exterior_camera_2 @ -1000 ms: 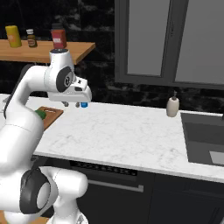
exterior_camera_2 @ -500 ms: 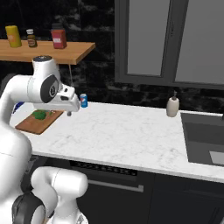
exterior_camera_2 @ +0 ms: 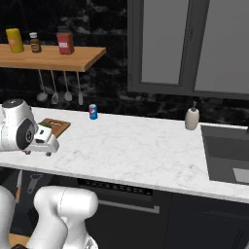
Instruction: Place the appropriate cutting tool for cutting the broccoli skin on the cutting board.
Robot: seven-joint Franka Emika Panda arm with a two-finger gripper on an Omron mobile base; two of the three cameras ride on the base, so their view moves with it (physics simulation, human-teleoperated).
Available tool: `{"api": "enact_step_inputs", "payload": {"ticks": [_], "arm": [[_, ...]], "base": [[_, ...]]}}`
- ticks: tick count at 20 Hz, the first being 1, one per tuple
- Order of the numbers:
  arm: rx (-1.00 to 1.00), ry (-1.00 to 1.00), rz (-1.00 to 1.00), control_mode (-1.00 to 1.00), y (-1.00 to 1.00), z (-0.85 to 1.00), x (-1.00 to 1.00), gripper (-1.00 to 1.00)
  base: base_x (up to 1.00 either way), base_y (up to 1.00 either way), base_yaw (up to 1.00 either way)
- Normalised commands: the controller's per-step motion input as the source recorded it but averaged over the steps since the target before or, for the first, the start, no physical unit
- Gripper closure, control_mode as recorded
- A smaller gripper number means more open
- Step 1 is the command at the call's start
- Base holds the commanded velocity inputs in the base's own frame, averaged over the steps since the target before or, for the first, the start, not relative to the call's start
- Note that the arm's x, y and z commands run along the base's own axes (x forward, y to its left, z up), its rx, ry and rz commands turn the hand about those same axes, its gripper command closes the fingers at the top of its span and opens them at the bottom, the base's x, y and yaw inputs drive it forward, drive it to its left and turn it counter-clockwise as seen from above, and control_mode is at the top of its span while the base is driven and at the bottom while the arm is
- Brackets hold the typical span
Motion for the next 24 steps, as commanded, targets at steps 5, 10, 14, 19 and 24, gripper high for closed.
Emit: {"api": "enact_step_inputs", "payload": {"ticks": [5, 10, 14, 19, 24], "arm": [[0.06, 0.03, -0.01, -1.00, 0.85, -0.72, -0.01, -1.00], [0.02, 0.04, -0.01, -1.00, 0.67, -0.50, -0.03, -1.00], [0.02, 0.04, 0.00, -1.00, 0.40, -0.41, -0.11, -1.00], [0.00, 0.09, 0.00, -1.00, 0.29, -0.39, -0.14, -1.00], [0.00, 0.19, 0.00, -1.00, 0.31, -0.44, 0.00, -1.00]], "base": [[0.00, 0.00, 0.00], [0.00, 0.00, 0.00], [0.00, 0.00, 0.00], [0.00, 0.00, 0.00], [0.00, 0.00, 0.00]]}}
